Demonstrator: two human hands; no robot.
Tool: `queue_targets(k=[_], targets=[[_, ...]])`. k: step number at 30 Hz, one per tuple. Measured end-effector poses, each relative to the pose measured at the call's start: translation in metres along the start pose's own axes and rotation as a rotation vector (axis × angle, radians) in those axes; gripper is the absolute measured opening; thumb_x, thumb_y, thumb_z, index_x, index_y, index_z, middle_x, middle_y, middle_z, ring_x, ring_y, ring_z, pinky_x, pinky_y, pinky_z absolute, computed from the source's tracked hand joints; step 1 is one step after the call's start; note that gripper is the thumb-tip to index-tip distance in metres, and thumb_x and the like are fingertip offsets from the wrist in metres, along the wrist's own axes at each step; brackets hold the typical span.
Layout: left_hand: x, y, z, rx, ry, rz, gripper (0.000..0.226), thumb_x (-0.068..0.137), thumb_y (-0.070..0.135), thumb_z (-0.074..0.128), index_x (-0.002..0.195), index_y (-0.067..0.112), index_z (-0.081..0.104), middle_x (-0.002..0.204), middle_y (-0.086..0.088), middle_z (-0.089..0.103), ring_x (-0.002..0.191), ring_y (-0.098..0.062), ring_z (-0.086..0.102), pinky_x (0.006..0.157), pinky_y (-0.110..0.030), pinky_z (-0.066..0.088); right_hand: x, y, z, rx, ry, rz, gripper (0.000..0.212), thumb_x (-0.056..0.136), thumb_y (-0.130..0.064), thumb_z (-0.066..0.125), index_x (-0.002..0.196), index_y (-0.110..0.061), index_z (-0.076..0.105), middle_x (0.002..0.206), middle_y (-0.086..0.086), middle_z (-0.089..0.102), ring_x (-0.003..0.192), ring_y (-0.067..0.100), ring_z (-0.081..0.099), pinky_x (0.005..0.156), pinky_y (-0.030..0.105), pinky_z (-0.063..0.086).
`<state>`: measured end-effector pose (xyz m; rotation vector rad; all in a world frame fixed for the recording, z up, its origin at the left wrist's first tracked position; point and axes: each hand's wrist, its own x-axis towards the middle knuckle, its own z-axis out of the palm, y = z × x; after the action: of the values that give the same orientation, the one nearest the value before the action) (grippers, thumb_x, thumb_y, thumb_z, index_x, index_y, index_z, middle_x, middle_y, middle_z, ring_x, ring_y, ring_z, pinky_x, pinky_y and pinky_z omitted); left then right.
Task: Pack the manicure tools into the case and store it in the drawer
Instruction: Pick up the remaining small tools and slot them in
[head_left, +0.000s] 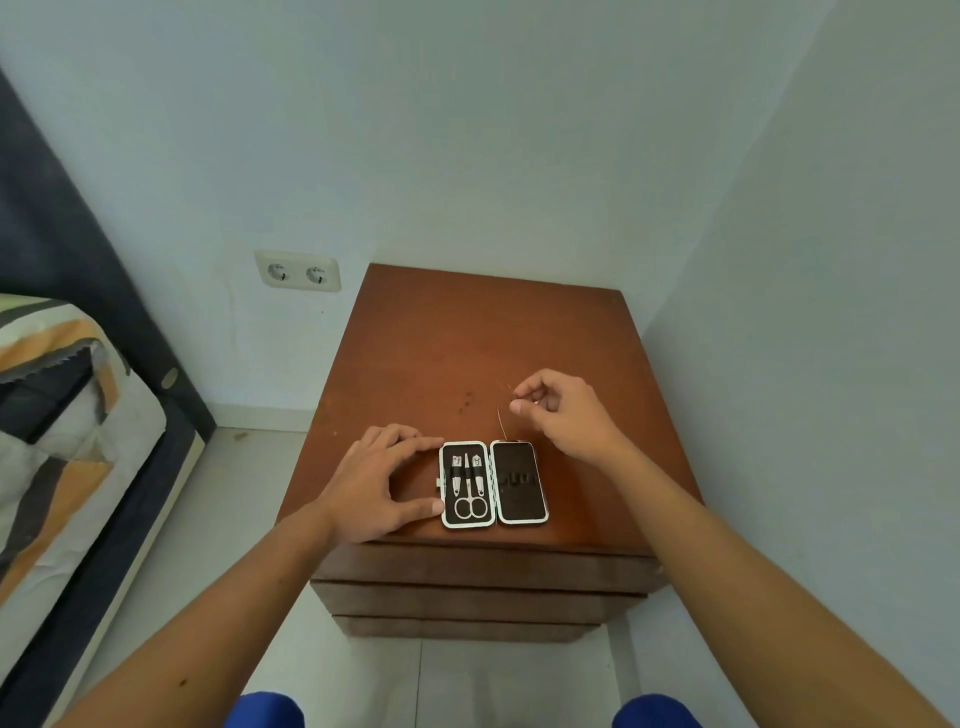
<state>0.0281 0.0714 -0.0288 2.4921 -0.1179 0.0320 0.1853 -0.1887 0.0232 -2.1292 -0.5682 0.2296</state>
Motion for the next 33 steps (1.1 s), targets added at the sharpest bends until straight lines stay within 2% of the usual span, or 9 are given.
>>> queue_targets(k=[4,6,9,11,13,19,22,28,33], targets=[[0.0,0.002,0.001,-0.007,0.005,-0.027,0.087,0.069,0.087,0.059,0.145,0.046,0.049,0.133,0.021,0.044,0.128,-0.006,0.035,0.105,-0.035,0.031,-0.012,0.004,-0.002,0.113,-0.024,0.03,0.01,0.095,-0.014,0.076,0.105,-0.013,0.075,0.088,0.003,0.077,0.071,0.011,0.064,0.077,0.032,0.057],[0.001,0.002,0.002,-0.001,-0.001,-0.039,0.087,0.069,0.087,0.058,0.145,0.047,0.048,0.135,0.02,0.044,0.129,-0.006,0.034,0.106,-0.036,0.031,-0.017,0.003,-0.001,0.192,-0.045,0.055,0.01,0.097,-0.009,0.073,0.106,-0.008,0.071,0.087,0.01,0.077,0.067,0.013,0.066,0.073,0.032,0.058],[0.001,0.003,0.002,0.002,-0.001,-0.048,0.086,0.069,0.086,0.059,0.145,0.047,0.048,0.136,0.02,0.044,0.13,-0.006,0.033,0.107,-0.036,0.03,-0.023,0.003,0.0,0.26,-0.08,0.044,0.022,0.098,-0.004,0.07,0.117,-0.014,0.065,0.091,0.019,0.077,0.07,0.017,0.07,0.069,0.031,0.057],[0.001,0.002,0.002,0.004,-0.006,-0.051,0.087,0.069,0.086,0.059,0.146,0.046,0.048,0.137,0.019,0.044,0.13,-0.006,0.033,0.108,-0.036,0.03,-0.025,0.004,0.002,0.256,-0.113,0.018,0.04,0.099,-0.003,0.068,0.134,-0.021,0.061,0.09,0.015,0.077,0.075,0.021,0.072,0.074,0.031,0.06],[0.001,0.002,0.002,0.014,-0.01,-0.051,0.087,0.069,0.087,0.058,0.146,0.046,0.048,0.136,0.019,0.043,0.129,-0.006,0.034,0.107,-0.035,0.03,-0.025,0.005,0.006,0.247,-0.131,-0.001,0.046,0.099,-0.003,0.067,0.139,-0.025,0.06,0.091,0.014,0.077,0.075,0.02,0.071,0.075,0.031,0.06],[0.0,0.001,0.003,0.025,0.005,-0.035,0.087,0.071,0.086,0.058,0.146,0.044,0.048,0.136,0.019,0.044,0.127,-0.006,0.035,0.103,-0.032,0.029,-0.021,0.014,0.013,0.17,-0.096,-0.011,0.037,0.096,-0.016,0.074,0.127,-0.036,0.066,0.089,0.002,0.08,0.076,0.016,0.067,0.081,0.039,0.057],[0.001,0.001,0.004,0.034,0.015,-0.031,0.087,0.071,0.086,0.058,0.146,0.044,0.048,0.136,0.02,0.044,0.127,-0.006,0.035,0.102,-0.031,0.03,-0.021,0.018,0.015,0.163,-0.101,-0.012,0.036,0.096,-0.02,0.075,0.125,-0.039,0.067,0.087,0.0,0.08,0.074,0.011,0.062,0.08,0.033,0.051],[0.0,0.003,0.004,0.022,0.019,-0.033,0.086,0.071,0.085,0.059,0.146,0.044,0.049,0.135,0.02,0.044,0.126,-0.005,0.035,0.103,-0.031,0.031,-0.02,0.023,0.014,0.155,-0.095,-0.009,0.037,0.095,-0.02,0.076,0.128,-0.036,0.068,0.089,-0.003,0.079,0.076,0.006,0.06,0.083,0.028,0.05],[0.0,0.003,0.005,0.027,0.031,-0.029,0.084,0.071,0.083,0.061,0.145,0.045,0.05,0.134,0.02,0.045,0.127,-0.006,0.035,0.102,-0.03,0.029,-0.022,0.029,0.015,0.14,-0.068,-0.026,0.037,0.093,-0.015,0.079,0.126,-0.03,0.072,0.093,-0.008,0.069,0.077,0.006,0.055,0.079,0.021,0.047]])
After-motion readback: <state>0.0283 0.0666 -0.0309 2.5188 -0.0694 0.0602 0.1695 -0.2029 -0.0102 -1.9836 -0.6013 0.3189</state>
